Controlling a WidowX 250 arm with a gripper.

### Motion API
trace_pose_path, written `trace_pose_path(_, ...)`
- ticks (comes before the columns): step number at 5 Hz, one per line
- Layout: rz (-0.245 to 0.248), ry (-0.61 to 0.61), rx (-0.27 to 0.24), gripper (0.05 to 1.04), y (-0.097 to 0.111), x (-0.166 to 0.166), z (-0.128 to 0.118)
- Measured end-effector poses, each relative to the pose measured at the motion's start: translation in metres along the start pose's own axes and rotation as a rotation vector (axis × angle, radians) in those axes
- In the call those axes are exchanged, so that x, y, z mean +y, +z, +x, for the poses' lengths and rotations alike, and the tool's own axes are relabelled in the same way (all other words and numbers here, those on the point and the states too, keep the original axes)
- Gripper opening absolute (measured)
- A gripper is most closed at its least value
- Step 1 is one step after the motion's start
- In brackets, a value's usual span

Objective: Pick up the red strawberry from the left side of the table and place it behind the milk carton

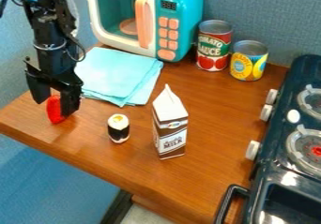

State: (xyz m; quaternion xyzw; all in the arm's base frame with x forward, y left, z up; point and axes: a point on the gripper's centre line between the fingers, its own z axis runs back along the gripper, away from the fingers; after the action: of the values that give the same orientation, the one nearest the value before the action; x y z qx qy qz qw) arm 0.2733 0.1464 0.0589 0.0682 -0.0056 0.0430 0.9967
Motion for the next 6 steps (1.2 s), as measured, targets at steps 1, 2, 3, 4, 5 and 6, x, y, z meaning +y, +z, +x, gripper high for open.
trace_pose_path(1, -0.004, 0.078, -0.024, 1.001, -0.001, 0.008, 0.0)
trace_pose_path(2, -0.011, 0.109, -0.03, 1.001, -0.001, 0.009, 0.001)
trace_pose_path(3, -0.003, 0.124, -0.025, 1.001, -0.001, 0.01, 0.0)
trace_pose_path(4, 0.015, 0.154, -0.011, 1.001, -0.006, 0.013, 0.001)
trace_pose_path(5, 0.043, 0.178, 0.015, 1.001, -0.014, 0.018, 0.002)
trace_pose_path(6, 0.042, 0.195, 0.026, 1.0, -0.021, 0.018, 0.005)
